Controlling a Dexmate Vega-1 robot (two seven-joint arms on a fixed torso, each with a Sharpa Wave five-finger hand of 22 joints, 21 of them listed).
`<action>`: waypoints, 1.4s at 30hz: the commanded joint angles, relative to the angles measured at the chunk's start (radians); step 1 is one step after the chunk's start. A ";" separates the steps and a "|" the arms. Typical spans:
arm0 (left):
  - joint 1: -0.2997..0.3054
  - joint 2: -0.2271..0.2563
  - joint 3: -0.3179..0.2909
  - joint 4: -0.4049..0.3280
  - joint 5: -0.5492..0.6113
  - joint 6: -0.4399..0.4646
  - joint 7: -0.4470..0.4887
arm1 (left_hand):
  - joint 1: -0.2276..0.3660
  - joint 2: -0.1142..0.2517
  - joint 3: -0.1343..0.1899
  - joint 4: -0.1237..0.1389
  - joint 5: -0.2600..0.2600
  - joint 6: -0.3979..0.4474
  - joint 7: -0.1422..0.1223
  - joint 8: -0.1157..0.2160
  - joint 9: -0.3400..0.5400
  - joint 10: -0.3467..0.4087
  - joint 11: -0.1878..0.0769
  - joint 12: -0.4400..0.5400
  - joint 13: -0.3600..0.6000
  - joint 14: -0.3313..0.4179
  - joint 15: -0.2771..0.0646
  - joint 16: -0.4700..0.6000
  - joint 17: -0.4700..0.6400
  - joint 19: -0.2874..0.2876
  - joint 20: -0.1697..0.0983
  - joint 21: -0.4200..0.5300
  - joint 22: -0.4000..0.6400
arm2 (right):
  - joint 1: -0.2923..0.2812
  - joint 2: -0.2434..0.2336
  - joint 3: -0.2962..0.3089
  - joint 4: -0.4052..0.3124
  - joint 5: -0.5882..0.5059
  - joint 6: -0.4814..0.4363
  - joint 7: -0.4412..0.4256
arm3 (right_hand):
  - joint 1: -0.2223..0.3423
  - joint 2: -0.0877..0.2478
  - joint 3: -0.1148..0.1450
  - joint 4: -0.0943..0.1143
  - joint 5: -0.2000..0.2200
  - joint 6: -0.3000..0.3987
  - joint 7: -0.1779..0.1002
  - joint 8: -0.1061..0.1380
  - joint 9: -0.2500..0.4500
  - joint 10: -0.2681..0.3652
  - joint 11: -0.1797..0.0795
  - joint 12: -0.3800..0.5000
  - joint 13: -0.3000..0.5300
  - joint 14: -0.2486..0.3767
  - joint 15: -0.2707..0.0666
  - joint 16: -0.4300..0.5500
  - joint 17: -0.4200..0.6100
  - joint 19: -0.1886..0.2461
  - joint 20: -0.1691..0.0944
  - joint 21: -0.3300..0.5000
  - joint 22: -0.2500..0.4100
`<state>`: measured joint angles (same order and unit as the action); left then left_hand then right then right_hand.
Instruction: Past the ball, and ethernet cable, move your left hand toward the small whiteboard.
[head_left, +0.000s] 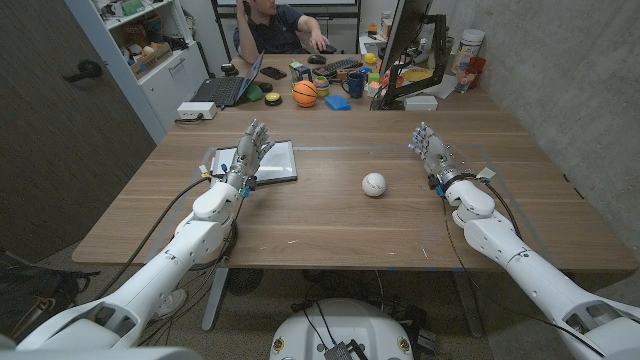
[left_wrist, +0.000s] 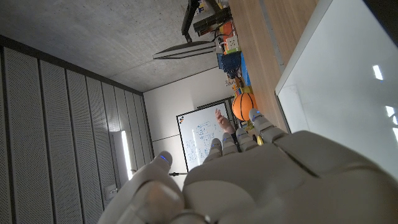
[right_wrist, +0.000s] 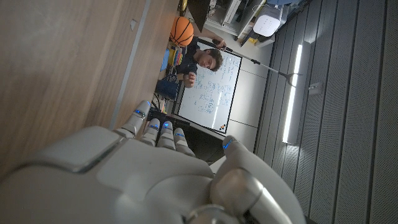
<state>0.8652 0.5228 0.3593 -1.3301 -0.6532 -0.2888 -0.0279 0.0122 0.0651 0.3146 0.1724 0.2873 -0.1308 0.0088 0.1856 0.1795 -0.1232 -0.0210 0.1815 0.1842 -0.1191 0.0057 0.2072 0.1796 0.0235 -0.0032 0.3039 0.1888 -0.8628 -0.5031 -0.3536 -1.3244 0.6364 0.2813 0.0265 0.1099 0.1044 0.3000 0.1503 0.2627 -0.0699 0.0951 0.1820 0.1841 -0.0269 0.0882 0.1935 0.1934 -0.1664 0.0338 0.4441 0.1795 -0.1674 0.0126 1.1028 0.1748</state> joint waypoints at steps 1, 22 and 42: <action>0.017 0.004 -0.013 -0.014 0.001 -0.001 -0.003 | 0.000 0.071 0.006 0.000 0.002 -0.008 0.000 0.006 0.006 -0.012 -0.001 0.006 0.003 -0.010 -0.002 0.006 0.002 0.008 0.002 0.003 0.001 | -0.020 0.035 0.043 -0.014 -0.044 -0.020 0.017 | -0.003 0.014 0.005 0.000 0.006 -0.001 0.010 0.007 0.005 0.001 0.009 0.006 0.001 -0.073 0.001 0.005 0.005 -0.177 0.000 0.065 0.003; 0.056 -0.048 -0.053 -0.013 0.054 -0.123 0.113 | 0.010 0.101 0.020 0.001 0.009 0.044 -0.016 0.019 0.005 0.062 -0.018 0.024 0.003 0.061 -0.013 0.025 -0.001 0.055 0.011 0.006 0.001 | -0.012 0.095 0.104 0.008 -0.102 -0.057 0.063 | -0.003 0.015 0.004 0.000 0.006 0.000 0.012 0.007 0.005 0.002 0.009 0.006 0.001 -0.068 -0.010 0.002 0.005 -0.173 0.000 0.057 0.003; 0.107 -0.089 -0.079 -0.110 0.494 -0.127 0.672 | 0.066 0.093 0.100 -0.025 0.021 0.171 -0.177 0.040 0.009 0.159 -0.039 0.023 0.006 0.138 -0.032 0.019 -0.003 0.080 0.097 -0.016 -0.002 | 0.002 0.130 0.138 0.038 -0.127 -0.072 0.096 | -0.004 0.012 0.001 0.000 0.006 0.000 0.021 0.006 0.005 0.003 0.014 0.006 0.001 -0.063 -0.017 -0.002 0.005 -0.169 0.001 0.049 0.004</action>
<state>0.9491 0.4478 0.2920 -1.3861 -0.3932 -0.4411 0.3625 0.0693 0.0949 0.4030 0.1501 0.3037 0.0386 -0.1474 0.2235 0.1841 0.0284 -0.0573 0.2072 0.1862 0.0189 -0.0285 0.2332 0.1741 0.1065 0.0817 0.2946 0.1859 -0.8670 -0.3921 -0.2344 -1.3015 0.5208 0.2180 0.1051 0.1099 0.1043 0.2999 0.1503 0.2626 -0.0716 0.1040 0.1819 0.1838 -0.0232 0.0913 0.1934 0.1930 -0.1714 0.0210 0.4441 0.1792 -0.1672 0.0126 1.1537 0.1746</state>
